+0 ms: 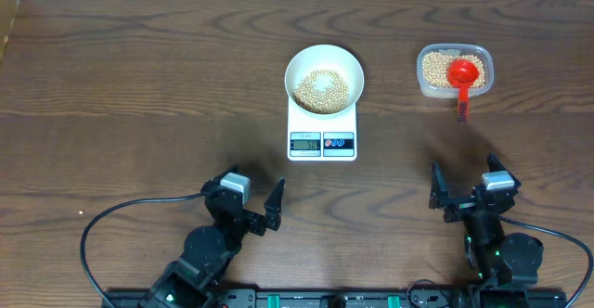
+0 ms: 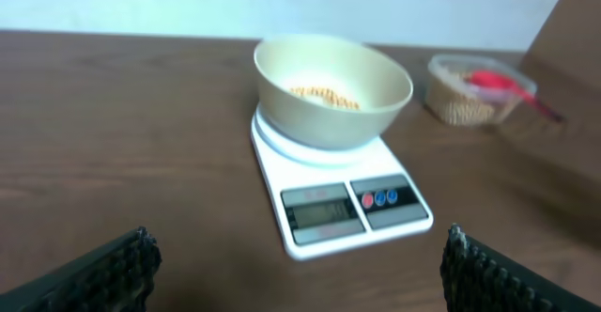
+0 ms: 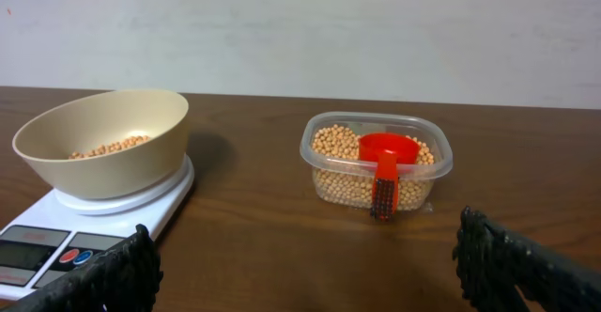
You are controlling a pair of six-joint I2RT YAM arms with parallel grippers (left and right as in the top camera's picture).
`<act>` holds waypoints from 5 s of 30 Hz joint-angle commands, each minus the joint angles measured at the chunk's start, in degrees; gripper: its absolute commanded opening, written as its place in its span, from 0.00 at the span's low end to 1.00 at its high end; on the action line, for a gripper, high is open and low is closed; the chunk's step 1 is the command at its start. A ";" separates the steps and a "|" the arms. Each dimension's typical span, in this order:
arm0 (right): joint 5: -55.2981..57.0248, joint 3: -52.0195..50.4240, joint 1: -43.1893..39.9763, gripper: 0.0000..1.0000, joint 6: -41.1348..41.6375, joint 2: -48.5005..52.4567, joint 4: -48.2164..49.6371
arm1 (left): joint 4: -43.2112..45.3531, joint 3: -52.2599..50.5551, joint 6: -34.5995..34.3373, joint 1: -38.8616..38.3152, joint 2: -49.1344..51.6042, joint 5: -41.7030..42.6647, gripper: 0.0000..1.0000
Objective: Scoop item into bowl and weigh 50g on scale
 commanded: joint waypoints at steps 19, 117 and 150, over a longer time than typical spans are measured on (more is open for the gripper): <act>0.04 -0.20 0.35 0.99 0.59 -0.46 -0.09 | -5.33 -3.58 0.31 1.29 -12.68 -0.48 0.98; 0.04 -0.20 0.35 0.99 0.59 -0.46 -0.07 | -5.51 -3.58 17.70 35.63 -12.50 1.44 0.98; 0.04 -0.20 0.35 0.99 0.59 -0.46 -0.09 | -5.51 -3.58 17.70 35.63 -12.50 1.44 0.98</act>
